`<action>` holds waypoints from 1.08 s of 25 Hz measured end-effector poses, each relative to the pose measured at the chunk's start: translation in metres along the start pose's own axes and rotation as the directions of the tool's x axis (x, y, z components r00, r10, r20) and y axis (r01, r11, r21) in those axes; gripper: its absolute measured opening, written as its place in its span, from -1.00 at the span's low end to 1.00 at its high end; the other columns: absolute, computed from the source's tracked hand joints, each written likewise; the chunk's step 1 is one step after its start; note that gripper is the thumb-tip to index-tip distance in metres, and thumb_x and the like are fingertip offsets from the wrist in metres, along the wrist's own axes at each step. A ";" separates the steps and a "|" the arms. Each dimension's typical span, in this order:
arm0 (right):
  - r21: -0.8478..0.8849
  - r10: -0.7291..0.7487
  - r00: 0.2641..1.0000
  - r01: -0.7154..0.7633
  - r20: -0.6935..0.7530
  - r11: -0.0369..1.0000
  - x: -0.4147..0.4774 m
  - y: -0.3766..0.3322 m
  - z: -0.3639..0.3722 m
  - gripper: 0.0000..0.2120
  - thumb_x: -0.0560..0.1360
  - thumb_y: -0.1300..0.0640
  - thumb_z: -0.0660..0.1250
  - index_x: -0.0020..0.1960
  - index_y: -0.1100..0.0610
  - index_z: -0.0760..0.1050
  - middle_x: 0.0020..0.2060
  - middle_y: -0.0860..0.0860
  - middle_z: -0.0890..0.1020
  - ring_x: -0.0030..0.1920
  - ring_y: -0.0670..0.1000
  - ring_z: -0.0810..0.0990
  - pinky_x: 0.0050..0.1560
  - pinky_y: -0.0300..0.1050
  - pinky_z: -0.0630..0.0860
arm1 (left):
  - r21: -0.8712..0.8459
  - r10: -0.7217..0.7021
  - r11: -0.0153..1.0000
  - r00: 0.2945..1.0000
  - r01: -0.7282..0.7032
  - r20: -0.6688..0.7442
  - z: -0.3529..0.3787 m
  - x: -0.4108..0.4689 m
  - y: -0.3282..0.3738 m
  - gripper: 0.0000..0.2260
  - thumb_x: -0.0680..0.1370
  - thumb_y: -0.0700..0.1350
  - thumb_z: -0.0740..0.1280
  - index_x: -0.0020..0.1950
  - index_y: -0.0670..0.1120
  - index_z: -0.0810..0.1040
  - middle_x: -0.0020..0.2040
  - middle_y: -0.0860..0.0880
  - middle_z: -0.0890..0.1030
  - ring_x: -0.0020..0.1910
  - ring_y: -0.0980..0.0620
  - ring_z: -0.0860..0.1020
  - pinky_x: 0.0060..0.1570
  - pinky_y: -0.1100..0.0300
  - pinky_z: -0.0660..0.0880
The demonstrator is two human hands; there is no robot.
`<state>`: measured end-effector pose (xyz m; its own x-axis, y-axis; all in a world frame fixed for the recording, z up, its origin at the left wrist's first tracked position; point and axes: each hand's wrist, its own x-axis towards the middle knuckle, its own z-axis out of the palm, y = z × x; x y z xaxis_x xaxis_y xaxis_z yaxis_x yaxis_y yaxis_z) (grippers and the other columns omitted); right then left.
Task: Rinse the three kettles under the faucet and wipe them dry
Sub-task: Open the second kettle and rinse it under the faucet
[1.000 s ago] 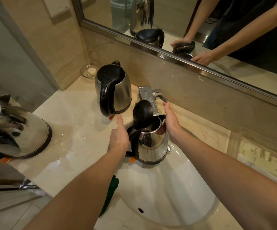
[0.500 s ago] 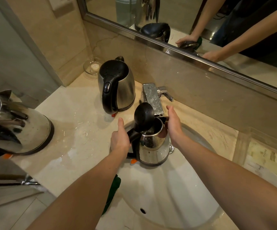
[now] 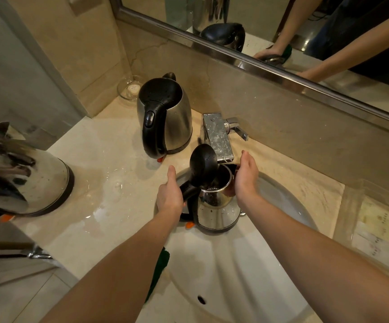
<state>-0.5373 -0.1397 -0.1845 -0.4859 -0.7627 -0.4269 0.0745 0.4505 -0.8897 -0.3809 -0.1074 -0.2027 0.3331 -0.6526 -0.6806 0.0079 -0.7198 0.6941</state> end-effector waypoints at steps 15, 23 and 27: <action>0.003 -0.080 0.994 0.081 -0.073 0.997 0.007 0.014 0.014 -0.60 0.68 -0.01 0.04 0.39 0.16 0.42 0.26 0.04 0.53 0.25 0.02 0.46 0.16 -0.15 0.34 | 0.019 0.061 0.998 0.998 -0.061 -0.028 0.002 0.008 -0.005 -0.35 0.60 0.34 -0.03 0.02 -0.18 0.59 -0.18 -0.14 0.57 -0.20 -0.04 0.54 -0.25 0.13 0.38; 0.027 -0.066 0.991 0.070 -0.117 0.997 0.006 0.016 0.014 -0.66 0.68 0.01 0.05 0.27 0.15 0.47 -0.05 -0.05 0.51 0.02 -0.02 0.46 -0.01 -0.20 0.29 | 0.285 0.287 0.933 0.933 -0.220 -0.219 0.014 -0.020 0.009 -0.47 0.66 0.20 -0.05 -0.32 -0.03 0.45 -0.31 -0.04 0.51 -0.17 -0.07 0.54 0.00 0.02 0.45; 0.012 -0.042 0.999 0.042 -0.030 0.999 0.008 0.019 0.005 -0.66 0.67 -0.04 0.04 0.25 0.12 0.45 0.00 -0.03 0.52 0.07 0.00 0.47 0.04 -0.12 0.33 | 0.320 0.311 0.921 0.915 -0.223 -0.258 0.020 -0.022 0.004 -0.46 0.66 0.21 -0.05 -0.35 -0.02 0.44 -0.34 -0.01 0.49 -0.19 -0.05 0.52 -0.09 0.08 0.37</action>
<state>-0.5357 -0.1391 -0.2058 -0.5148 -0.7663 -0.3844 0.0648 0.4123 -0.9087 -0.4073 -0.1008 -0.1891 0.5503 -0.7598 -0.3461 -0.3686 -0.5931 0.7158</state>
